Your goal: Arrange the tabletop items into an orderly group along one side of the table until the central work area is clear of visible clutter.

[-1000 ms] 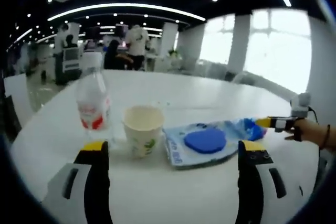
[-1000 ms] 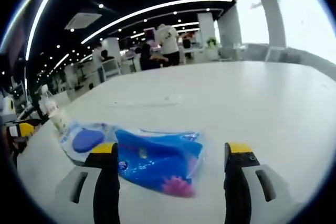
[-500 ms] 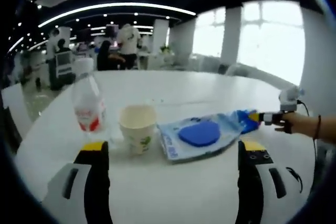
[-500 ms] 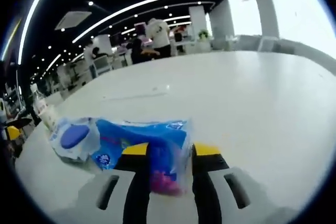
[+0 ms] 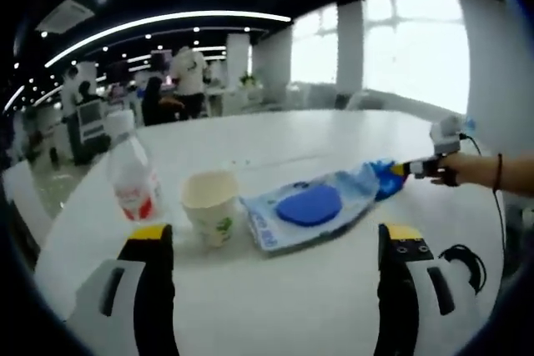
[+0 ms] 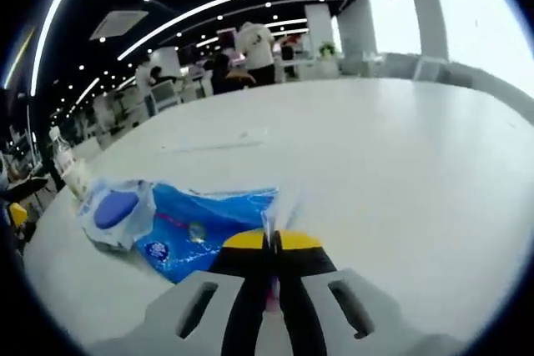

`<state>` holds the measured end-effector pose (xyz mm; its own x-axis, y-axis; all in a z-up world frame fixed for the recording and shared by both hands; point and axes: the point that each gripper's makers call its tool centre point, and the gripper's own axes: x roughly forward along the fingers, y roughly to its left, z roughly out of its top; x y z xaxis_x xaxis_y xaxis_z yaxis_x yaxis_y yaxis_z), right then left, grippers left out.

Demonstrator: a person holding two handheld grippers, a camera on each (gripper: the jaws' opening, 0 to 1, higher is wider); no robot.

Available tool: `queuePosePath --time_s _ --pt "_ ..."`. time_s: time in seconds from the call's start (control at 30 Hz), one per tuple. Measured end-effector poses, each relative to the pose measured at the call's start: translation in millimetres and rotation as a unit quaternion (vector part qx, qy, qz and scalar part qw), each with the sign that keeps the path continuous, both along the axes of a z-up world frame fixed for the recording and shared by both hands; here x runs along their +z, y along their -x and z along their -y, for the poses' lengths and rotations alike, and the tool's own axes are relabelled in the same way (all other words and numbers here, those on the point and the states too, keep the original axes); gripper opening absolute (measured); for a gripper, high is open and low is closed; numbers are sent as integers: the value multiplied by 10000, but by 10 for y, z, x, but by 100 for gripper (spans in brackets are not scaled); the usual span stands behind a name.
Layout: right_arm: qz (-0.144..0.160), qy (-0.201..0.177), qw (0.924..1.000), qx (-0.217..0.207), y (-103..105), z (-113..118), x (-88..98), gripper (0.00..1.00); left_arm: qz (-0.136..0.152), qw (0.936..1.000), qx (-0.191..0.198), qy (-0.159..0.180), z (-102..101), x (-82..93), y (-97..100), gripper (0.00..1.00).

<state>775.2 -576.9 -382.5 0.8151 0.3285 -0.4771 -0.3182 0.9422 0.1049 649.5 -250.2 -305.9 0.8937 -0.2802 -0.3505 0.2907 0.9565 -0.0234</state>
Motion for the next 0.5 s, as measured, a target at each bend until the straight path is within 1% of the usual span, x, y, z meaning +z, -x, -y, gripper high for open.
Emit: queuePosePath --time_s 0.2,0.33,0.4,0.5 --pt "-77 27 10000 48 -12 44 26 4 72 9996 -270 28 111 47 27 99" --pt "-120 76 9999 81 -24 53 32 6 95 9994 -337 -2 147 50 39 99" --pt "-117 103 9999 67 -32 58 47 8 64 9994 -349 45 162 43 45 99" --pt "-87 117 9999 48 -44 55 88 17 81 9992 -394 76 188 60 49 99"
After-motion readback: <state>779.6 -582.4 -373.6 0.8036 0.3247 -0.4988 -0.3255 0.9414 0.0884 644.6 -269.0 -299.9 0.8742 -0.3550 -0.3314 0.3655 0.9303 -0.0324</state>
